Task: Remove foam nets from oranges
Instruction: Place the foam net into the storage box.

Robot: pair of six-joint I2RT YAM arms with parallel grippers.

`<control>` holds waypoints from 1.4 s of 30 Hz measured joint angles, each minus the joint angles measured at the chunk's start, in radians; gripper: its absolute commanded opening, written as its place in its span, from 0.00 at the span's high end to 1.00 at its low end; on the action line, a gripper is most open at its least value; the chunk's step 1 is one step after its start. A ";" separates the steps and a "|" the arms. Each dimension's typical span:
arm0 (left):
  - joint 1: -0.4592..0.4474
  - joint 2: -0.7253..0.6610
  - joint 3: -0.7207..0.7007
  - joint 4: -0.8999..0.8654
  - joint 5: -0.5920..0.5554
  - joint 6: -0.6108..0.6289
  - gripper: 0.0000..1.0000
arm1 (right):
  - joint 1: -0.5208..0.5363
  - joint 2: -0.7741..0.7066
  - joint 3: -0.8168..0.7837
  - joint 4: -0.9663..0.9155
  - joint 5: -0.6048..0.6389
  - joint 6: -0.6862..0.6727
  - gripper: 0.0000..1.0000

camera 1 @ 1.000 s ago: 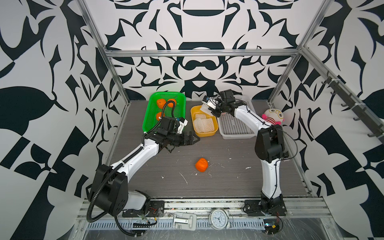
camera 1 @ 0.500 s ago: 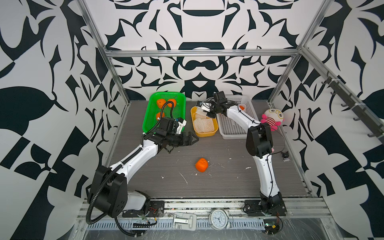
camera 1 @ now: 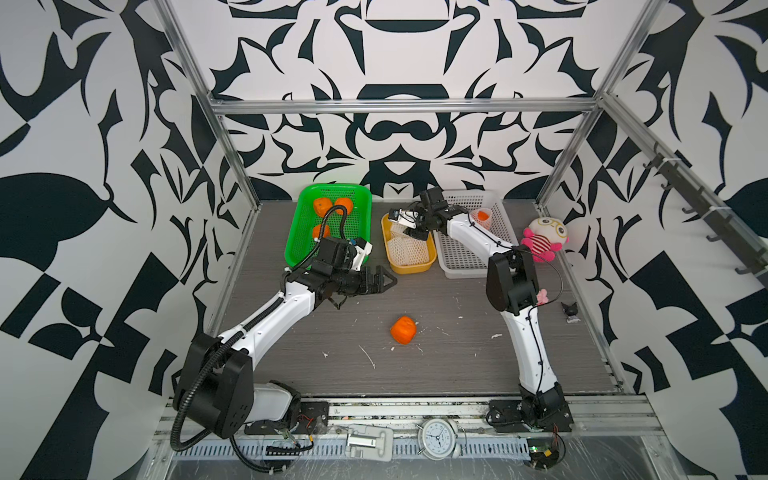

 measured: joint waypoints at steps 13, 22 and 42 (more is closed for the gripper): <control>0.001 0.000 -0.004 0.007 0.000 -0.001 0.01 | 0.005 -0.001 0.007 -0.004 0.006 0.006 0.37; 0.002 0.000 -0.004 0.007 0.000 -0.001 0.01 | 0.009 -0.002 0.021 -0.023 0.013 -0.002 0.32; 0.002 0.027 0.002 -0.040 -0.011 0.012 0.01 | 0.034 -0.137 0.047 -0.080 0.116 0.179 0.30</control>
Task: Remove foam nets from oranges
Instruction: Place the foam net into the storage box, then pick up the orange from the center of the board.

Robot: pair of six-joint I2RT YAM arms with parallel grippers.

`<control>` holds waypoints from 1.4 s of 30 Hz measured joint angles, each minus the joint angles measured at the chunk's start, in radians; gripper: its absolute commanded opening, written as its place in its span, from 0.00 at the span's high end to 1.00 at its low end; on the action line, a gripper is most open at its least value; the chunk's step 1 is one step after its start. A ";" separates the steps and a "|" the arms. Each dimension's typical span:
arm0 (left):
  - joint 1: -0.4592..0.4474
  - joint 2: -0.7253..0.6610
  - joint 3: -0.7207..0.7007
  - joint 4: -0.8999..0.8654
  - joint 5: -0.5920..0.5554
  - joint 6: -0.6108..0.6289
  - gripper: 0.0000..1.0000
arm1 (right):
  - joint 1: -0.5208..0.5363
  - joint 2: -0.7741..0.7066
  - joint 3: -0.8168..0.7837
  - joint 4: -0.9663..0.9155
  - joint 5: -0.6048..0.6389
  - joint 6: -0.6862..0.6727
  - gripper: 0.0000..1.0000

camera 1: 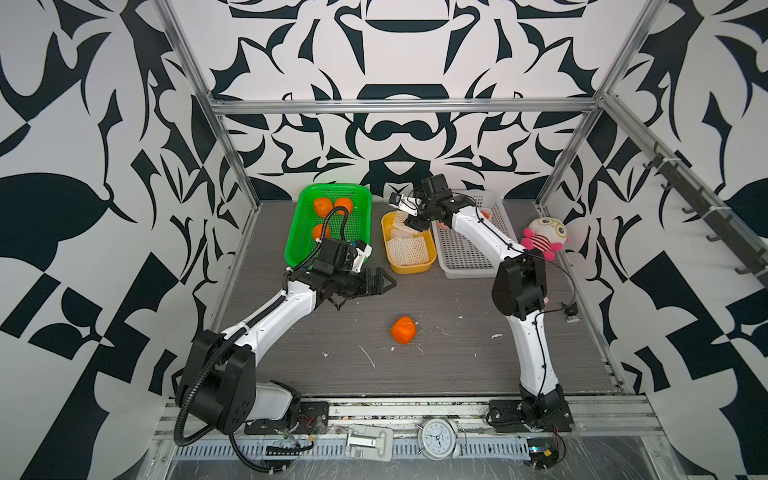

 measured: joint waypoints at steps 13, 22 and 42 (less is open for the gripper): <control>-0.139 -0.002 0.059 -0.219 -0.143 0.080 0.01 | 0.121 -0.693 -0.769 0.166 0.204 0.755 0.05; -0.240 -0.002 0.114 -0.332 -0.250 0.086 0.01 | 0.248 -0.936 -1.239 0.175 0.251 1.072 0.01; -0.459 0.251 0.341 -0.553 -0.356 0.070 0.01 | 0.261 -1.107 -1.603 0.332 0.255 1.326 0.01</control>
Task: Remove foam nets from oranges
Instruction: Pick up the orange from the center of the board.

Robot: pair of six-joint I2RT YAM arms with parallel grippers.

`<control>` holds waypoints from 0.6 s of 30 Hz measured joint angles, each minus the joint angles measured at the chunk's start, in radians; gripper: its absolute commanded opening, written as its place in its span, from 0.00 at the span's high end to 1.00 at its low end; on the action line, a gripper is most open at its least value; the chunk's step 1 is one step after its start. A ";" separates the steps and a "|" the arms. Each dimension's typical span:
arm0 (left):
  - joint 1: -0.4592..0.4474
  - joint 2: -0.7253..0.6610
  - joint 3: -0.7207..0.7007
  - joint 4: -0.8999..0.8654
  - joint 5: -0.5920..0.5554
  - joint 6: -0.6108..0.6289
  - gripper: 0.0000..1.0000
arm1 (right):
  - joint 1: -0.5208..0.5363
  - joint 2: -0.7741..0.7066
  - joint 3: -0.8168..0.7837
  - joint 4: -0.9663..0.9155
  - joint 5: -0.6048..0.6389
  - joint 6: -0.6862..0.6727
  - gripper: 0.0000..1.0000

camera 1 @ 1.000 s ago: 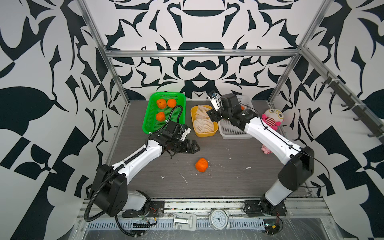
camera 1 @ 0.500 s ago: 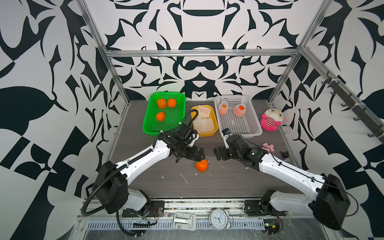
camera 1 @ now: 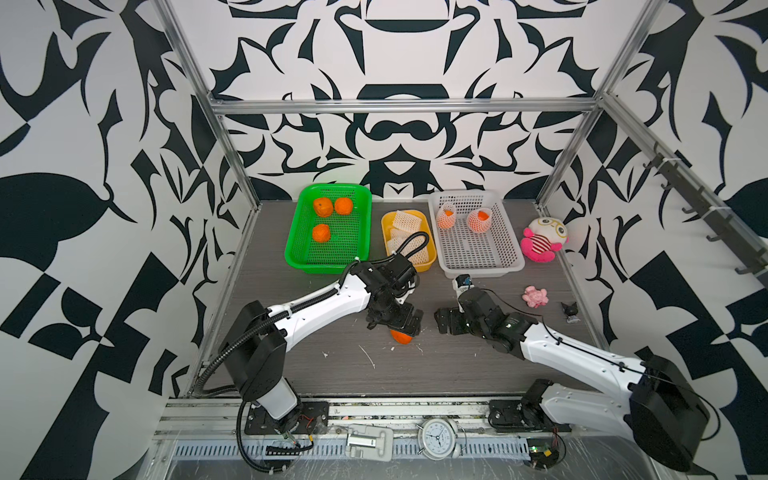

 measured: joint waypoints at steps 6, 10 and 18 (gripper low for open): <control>-0.045 0.083 0.031 -0.014 -0.069 -0.012 0.01 | 0.000 -0.035 -0.044 0.042 0.002 0.014 0.01; -0.063 0.120 0.031 -0.013 -0.101 -0.026 0.01 | 0.000 -0.048 -0.053 0.055 0.004 0.020 0.01; -0.088 0.181 0.031 0.010 -0.159 -0.034 0.01 | 0.000 -0.026 -0.063 0.095 0.001 0.024 0.01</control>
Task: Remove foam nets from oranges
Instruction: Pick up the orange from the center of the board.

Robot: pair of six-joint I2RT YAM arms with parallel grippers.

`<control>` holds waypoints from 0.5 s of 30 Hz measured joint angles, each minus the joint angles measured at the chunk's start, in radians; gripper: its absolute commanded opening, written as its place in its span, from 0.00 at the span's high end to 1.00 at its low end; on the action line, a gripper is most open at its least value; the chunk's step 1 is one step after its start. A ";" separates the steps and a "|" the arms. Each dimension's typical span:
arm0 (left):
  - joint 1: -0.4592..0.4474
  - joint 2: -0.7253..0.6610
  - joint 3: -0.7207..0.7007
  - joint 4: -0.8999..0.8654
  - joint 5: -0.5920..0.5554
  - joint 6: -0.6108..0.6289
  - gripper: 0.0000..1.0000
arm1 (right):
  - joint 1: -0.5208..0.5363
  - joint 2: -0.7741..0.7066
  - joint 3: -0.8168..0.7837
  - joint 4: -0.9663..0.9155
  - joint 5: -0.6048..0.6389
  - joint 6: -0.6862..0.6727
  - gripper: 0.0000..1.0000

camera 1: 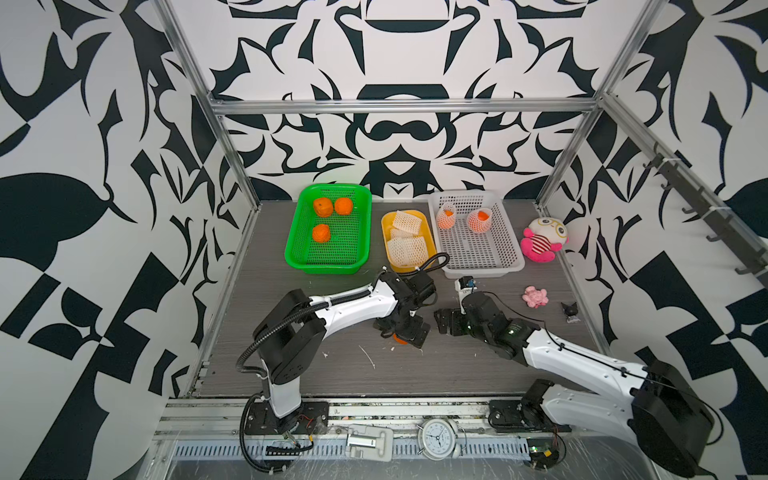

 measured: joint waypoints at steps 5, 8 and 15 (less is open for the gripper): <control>-0.003 0.022 0.000 0.021 -0.040 -0.002 0.00 | 0.000 0.014 -0.003 0.010 -0.001 0.000 0.01; -0.003 0.035 0.000 0.036 -0.056 -0.003 0.02 | 0.000 0.020 -0.003 0.021 -0.002 0.001 0.01; -0.003 0.049 0.000 0.056 -0.078 -0.003 0.11 | 0.000 0.032 -0.003 0.037 -0.006 0.002 0.01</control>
